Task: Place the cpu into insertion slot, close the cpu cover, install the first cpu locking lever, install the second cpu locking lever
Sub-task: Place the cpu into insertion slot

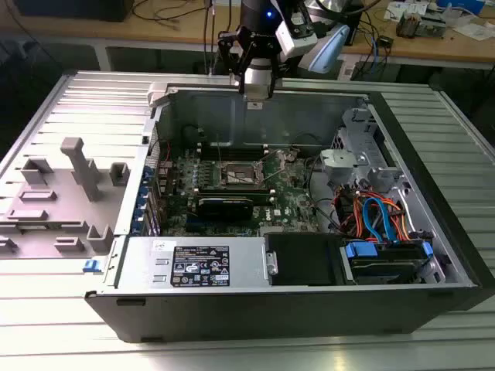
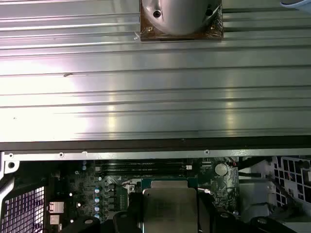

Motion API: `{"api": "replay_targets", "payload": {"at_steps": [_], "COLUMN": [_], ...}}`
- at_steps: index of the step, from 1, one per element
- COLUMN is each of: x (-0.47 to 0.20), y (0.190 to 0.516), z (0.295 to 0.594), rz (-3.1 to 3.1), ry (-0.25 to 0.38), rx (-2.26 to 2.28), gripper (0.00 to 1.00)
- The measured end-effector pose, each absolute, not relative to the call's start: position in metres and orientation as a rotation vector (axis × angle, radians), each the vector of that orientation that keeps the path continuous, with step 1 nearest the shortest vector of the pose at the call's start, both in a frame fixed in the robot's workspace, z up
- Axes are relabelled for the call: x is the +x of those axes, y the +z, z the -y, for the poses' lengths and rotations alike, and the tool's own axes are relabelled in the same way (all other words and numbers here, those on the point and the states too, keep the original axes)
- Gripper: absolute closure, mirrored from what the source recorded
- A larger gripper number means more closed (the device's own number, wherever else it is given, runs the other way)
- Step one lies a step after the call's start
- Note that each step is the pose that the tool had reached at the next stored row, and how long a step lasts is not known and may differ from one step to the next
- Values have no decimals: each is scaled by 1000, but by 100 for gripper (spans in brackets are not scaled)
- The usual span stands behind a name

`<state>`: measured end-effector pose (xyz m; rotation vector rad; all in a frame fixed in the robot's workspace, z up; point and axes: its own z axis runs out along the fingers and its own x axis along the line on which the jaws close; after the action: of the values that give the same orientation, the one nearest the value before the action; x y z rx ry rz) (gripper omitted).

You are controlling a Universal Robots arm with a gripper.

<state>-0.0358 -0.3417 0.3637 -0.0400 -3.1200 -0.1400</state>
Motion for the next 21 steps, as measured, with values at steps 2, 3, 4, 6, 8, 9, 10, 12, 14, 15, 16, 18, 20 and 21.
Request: {"api": "replay_targets", "payload": {"at_steps": [2,3,4,6,8,9,10,12,14,15,16,18,20,21], "x": [-36,-36,-36,-36,-36,-36,-36,-36,-36,-36,-36,-36,-36,-36], "y": [364,364,364,364,364,364,364,364,364,364,364,364,364,364], "z": [342,342,342,342,344,345,345,346,346,346,346,347,348,348], "rz": [3120,3120,3120,3120,3120,3120,3120,3120,3120,3120,3120,3120,3120,3120], "ry": [-140,-140,-140,-140,-140,-140,-140,-140,-140,-140,-140,-140,-140,-140], "rx": [-40,-40,-40,-40,-40,-40,-40,-40,-40,-40,-40,-40,-40,-40], "gripper": [46,46,46,46,46,46,46,46,46,46,46,46,46,46]}}
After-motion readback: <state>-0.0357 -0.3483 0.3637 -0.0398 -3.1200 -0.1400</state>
